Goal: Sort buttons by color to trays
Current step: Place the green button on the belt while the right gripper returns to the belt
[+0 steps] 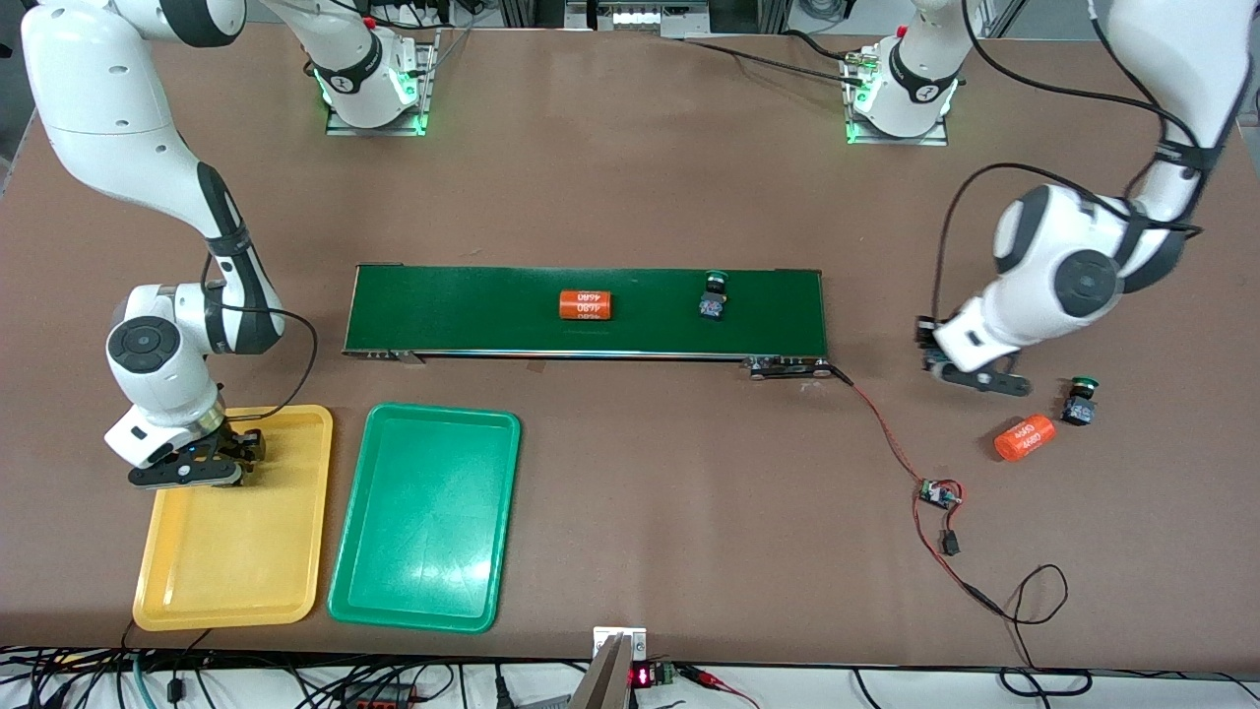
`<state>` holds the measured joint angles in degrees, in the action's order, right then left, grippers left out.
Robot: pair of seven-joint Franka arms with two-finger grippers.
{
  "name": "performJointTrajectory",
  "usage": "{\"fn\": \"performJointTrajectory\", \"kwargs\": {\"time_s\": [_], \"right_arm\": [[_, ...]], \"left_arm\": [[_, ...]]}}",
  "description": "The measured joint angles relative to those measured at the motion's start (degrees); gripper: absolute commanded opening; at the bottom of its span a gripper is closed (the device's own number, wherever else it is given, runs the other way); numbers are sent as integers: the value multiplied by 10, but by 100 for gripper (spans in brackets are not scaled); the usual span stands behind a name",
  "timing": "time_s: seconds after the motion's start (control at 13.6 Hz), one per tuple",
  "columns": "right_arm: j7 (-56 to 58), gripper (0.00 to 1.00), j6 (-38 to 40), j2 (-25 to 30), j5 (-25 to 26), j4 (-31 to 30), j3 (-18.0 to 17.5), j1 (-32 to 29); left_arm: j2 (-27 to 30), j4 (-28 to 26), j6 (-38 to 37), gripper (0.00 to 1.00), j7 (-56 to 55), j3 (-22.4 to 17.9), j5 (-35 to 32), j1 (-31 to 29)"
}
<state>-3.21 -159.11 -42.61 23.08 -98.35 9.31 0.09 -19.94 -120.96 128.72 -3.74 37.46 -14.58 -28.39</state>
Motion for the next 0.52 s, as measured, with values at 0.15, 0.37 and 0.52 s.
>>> {"fn": "performJointTrajectory", "kwargs": {"time_s": [0.15,0.37,0.52], "right_arm": [[0,82,28,20,0,-1,-3,0],[-1,89,171,89,-48,-3,-40,1],[0,100,257,144,-120,-3,-63,6]], "left_arm": [[9,6,0,0,-4,20,10,33],[9,26,0,0,-5,24,57,85],[7,32,0,0,-6,23,95,105]]}}
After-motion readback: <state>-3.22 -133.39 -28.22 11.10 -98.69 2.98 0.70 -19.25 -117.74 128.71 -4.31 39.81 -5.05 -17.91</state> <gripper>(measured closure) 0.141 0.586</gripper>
